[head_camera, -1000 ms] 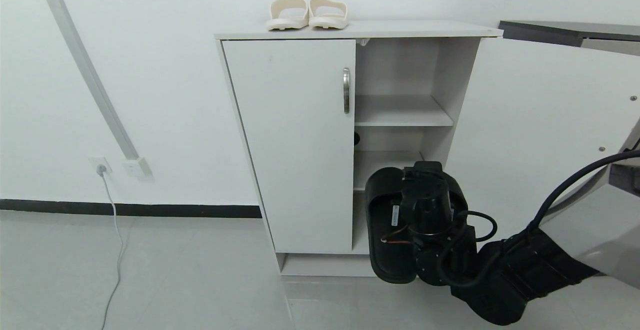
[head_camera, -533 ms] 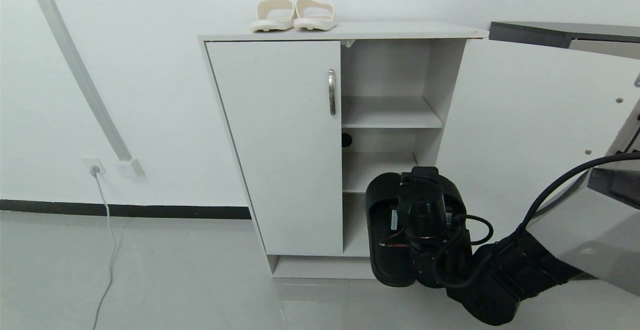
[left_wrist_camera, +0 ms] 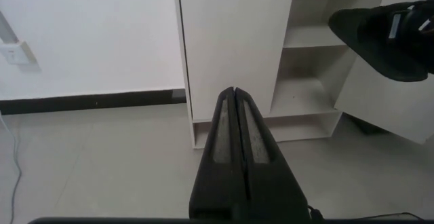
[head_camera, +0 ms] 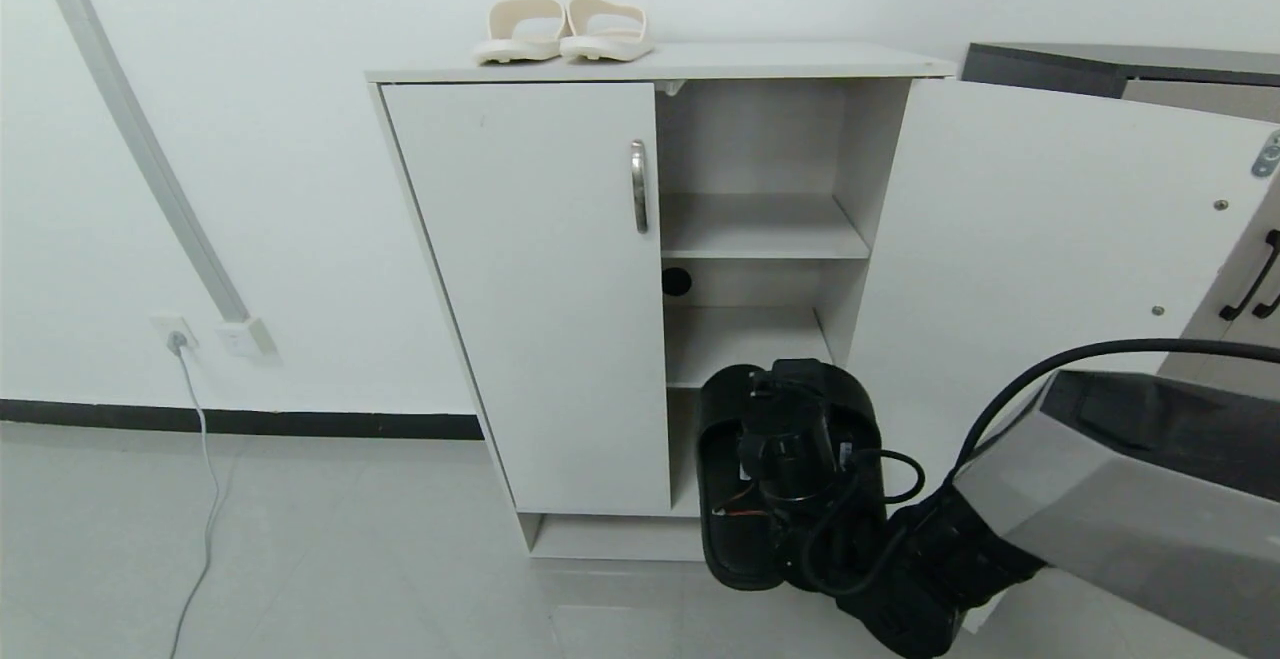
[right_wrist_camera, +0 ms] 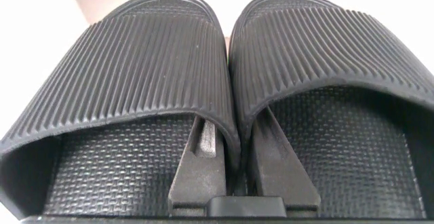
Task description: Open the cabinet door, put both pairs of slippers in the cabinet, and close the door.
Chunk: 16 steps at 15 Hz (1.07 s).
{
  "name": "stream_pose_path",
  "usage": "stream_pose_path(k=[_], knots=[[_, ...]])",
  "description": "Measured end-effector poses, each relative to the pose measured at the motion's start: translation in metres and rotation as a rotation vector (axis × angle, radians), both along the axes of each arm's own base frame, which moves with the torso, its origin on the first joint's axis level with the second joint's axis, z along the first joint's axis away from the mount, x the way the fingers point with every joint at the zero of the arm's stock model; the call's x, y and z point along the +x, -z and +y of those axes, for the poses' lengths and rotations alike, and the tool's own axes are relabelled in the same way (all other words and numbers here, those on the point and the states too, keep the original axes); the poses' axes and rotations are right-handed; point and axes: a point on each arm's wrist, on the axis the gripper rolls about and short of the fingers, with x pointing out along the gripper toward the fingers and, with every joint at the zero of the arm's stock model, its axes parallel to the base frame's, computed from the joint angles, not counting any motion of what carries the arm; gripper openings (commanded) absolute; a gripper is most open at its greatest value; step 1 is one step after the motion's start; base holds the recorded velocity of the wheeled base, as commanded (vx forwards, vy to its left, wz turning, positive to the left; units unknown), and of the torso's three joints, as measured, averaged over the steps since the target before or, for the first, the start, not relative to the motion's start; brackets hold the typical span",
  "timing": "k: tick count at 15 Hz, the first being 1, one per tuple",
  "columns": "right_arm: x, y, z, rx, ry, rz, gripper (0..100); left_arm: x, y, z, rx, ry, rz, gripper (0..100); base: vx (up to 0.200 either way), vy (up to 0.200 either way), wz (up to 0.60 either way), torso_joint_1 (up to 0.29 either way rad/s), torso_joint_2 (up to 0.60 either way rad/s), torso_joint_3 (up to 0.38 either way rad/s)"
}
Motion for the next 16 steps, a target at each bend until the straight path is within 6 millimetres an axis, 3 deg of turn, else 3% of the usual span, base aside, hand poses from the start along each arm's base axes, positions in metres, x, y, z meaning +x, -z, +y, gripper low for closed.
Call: stream_pose_path(k=[9, 16], knots=[[0.004, 0.025, 0.002, 0.027, -0.102, 0.026, 0, 0.000, 0.000, 0.000, 0.000, 0.000, 0.001, 0, 0.000, 0.000, 0.00, 0.000, 0.00, 0.000], [0.005, 0.029, -0.001, 0.018, -0.101, 0.037, 0, 0.000, 0.000, 0.000, 0.000, 0.000, 0.001, 0, 0.000, 0.000, 0.00, 0.001, 0.00, -0.035]])
